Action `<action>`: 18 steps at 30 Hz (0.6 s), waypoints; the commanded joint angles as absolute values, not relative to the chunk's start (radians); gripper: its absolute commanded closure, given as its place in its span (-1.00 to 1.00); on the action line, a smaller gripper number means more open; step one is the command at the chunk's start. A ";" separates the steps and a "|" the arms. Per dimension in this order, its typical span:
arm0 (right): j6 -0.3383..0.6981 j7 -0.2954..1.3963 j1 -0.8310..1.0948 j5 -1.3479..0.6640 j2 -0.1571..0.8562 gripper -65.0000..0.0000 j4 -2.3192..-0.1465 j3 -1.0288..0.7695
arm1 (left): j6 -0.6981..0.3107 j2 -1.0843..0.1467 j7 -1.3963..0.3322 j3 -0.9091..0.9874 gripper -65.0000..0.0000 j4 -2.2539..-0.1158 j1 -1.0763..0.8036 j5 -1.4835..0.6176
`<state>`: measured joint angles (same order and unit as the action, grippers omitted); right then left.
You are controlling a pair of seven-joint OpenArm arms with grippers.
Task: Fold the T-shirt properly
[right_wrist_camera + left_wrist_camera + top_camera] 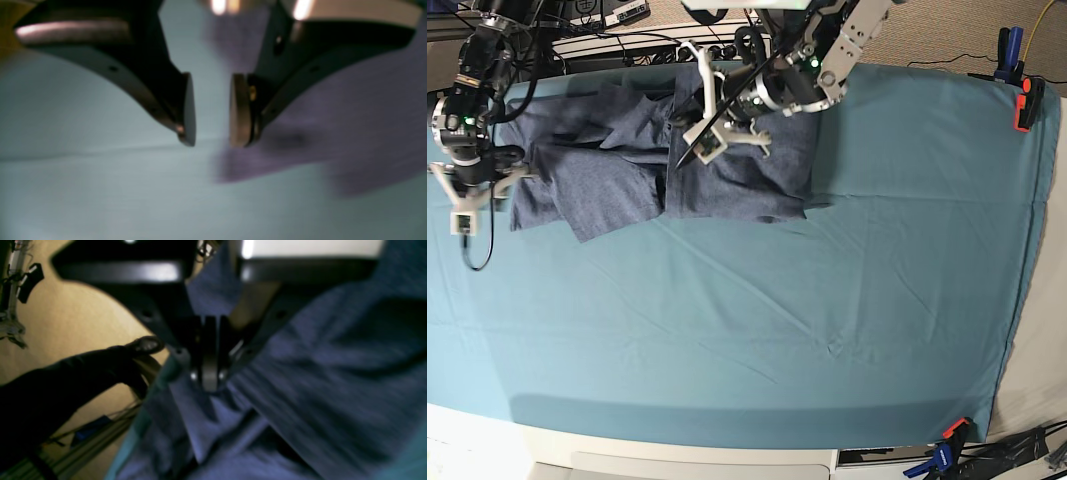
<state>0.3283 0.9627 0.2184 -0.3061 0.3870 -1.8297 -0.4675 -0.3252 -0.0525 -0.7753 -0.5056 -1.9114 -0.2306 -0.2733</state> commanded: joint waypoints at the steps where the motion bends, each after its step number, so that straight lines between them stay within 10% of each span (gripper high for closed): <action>1: 0.349 0.960 0.210 -0.321 0.407 0.35 -1.843 -0.473 | -0.329 -0.046 -0.752 -0.508 1.00 -1.928 -0.220 -0.282; 4: 0.367 0.935 0.210 -0.321 0.408 0.03 -1.843 -0.488 | -0.329 -0.051 -0.761 -0.508 1.00 -1.928 -0.217 -0.242; 18: 0.479 1.046 0.193 -0.744 0.462 0.01 -1.631 -0.891 | -0.330 -0.089 -0.778 -0.508 1.00 -1.928 -0.233 -0.239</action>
<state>0.4801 1.0721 0.1974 -0.7387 0.4358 -1.6104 -0.8841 -0.3252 -0.0971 -0.8001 -0.5049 -1.9114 -0.2375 -0.2279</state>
